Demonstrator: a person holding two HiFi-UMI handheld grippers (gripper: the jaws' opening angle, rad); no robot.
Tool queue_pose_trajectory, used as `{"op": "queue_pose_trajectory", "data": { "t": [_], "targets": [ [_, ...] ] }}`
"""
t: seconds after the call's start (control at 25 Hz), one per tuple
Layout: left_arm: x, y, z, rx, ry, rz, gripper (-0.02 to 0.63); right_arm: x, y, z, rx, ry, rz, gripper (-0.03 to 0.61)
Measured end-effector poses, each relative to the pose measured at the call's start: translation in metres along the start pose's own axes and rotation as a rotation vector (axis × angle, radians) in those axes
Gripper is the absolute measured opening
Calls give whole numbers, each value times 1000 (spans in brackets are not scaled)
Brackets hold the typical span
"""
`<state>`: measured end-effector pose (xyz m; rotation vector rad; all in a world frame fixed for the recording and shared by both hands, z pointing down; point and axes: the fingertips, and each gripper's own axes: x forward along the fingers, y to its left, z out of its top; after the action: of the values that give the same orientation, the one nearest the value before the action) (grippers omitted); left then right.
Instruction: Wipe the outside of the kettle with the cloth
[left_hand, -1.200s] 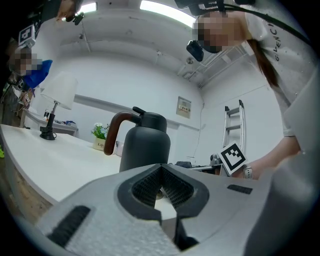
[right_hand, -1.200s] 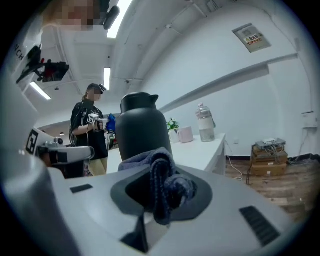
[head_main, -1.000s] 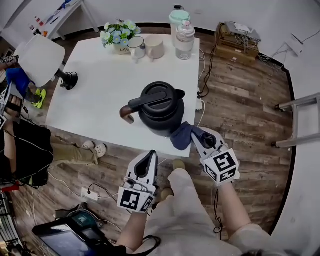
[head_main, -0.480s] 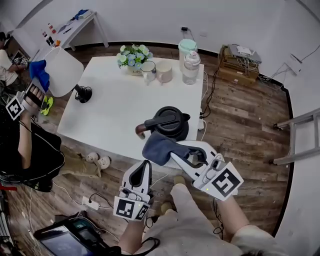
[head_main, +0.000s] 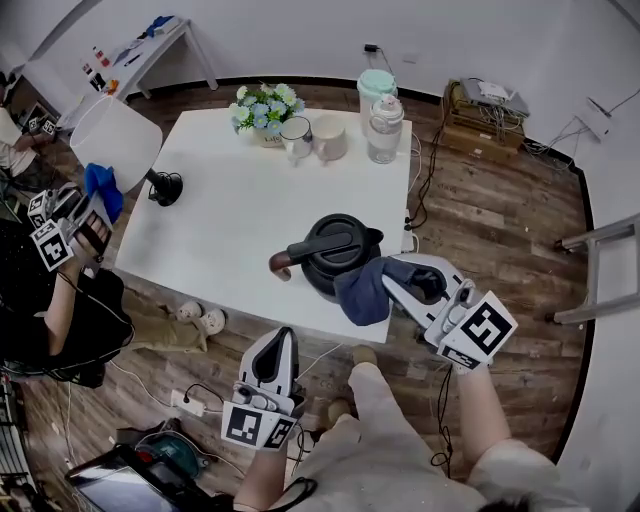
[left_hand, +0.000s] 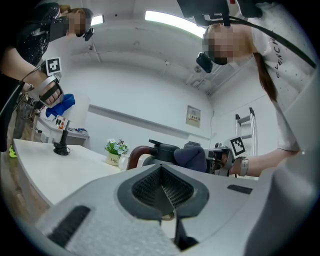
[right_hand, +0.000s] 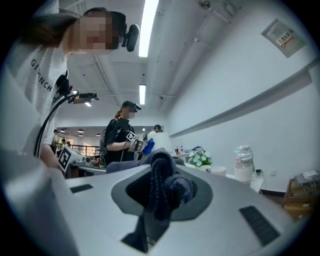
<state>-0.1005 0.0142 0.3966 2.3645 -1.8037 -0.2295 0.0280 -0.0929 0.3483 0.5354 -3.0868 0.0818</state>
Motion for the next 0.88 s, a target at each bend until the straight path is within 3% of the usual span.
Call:
{"op": "queue_pose_trajectory", "data": {
  "t": [0.52, 0.68, 0.8, 0.88],
  "targets": [
    [15, -5, 4, -11, -14, -37, 8, -18, -66, 4, 11, -23, -208, 63],
    [17, 0, 7, -7, -22, -27, 8, -20, -89, 31, -54, -47, -258, 63],
    [16, 0, 11, 18, -23, -26, 8, -1, -105, 56, -80, -70, -232, 63],
    [17, 0, 14, 26, -27, -23, 8, 27, -110, 64, -90, -66, -157, 63]
  ]
}}
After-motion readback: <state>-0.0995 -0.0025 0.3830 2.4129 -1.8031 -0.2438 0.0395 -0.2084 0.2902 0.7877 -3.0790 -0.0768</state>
